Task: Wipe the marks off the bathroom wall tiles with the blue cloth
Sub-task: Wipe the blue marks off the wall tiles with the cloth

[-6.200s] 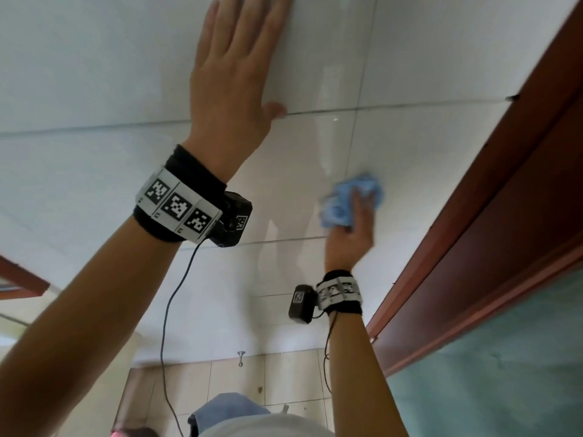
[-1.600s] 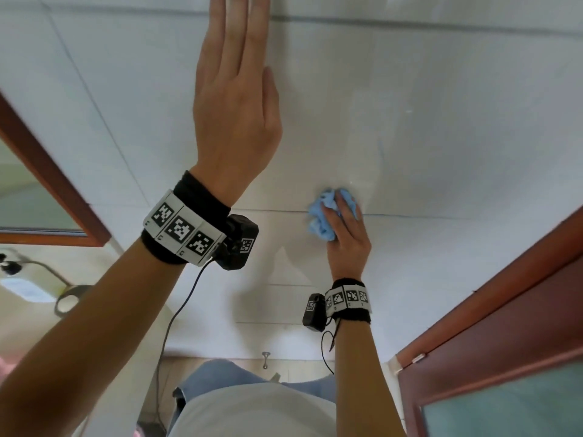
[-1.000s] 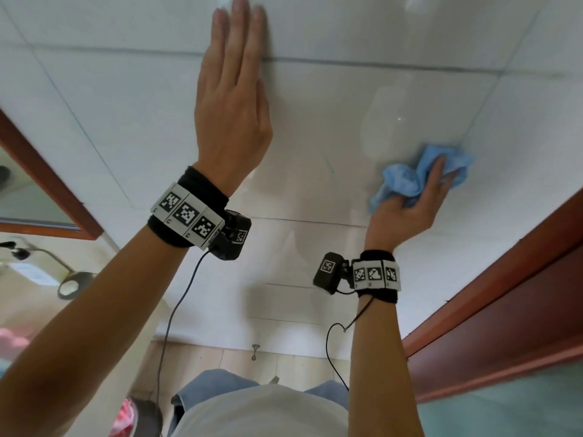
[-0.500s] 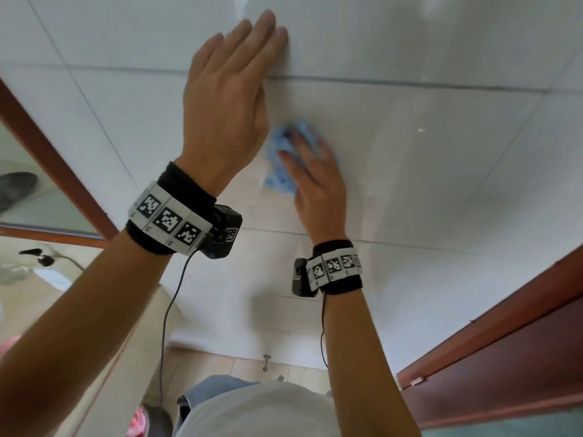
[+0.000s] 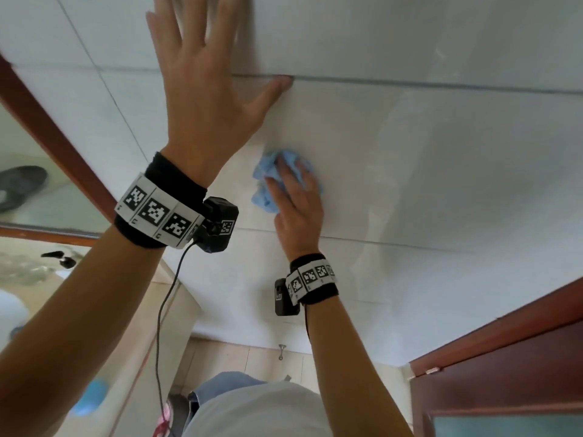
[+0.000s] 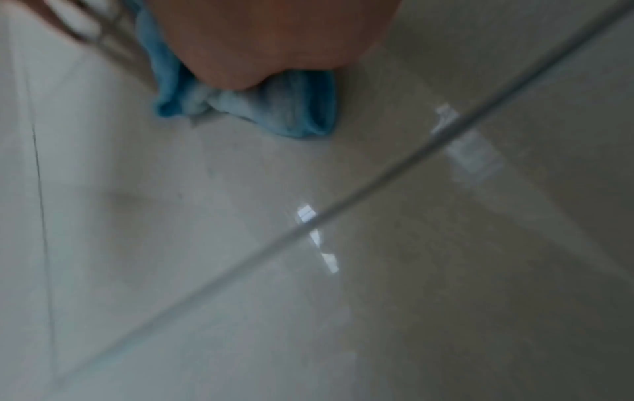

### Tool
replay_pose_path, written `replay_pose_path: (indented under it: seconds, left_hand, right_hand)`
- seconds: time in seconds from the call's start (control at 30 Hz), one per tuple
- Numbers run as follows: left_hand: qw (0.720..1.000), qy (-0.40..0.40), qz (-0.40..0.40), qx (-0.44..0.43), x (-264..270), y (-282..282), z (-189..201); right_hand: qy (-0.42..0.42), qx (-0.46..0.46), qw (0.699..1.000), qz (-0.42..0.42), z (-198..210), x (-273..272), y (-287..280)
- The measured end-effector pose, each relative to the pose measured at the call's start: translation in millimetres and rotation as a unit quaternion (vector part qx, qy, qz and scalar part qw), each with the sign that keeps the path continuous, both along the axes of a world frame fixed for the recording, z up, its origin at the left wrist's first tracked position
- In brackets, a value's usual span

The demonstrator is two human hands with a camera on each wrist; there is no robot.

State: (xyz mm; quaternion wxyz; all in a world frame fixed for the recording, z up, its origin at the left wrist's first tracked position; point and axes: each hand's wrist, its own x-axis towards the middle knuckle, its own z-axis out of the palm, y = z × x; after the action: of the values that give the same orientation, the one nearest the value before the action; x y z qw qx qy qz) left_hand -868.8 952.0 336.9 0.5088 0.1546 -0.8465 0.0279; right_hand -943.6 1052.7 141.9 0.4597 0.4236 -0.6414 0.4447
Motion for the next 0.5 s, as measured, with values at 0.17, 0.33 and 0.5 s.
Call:
replay_pose_path:
  seconds: [0.17, 0.33, 0.5]
  left_hand:
    - [1.000, -0.001, -0.016, -0.001, 1.8, 1.1, -3.4]
    - [0.998, 0.009, -0.057, -0.011, -9.9, 29.3, -6.2]
    - [0.997, -0.017, -0.071, 0.006, -36.6, 76.9, -11.1]
  right_hand:
    - [0.041, 0.063, 0.996, -0.046, -2.0, -10.0, 31.0]
    - [-0.037, -0.061, 0.979, -0.188, -9.2, -51.2, 103.8]
    - [-0.178, -0.306, 0.909, -0.220, 8.6, -90.1, 179.5]
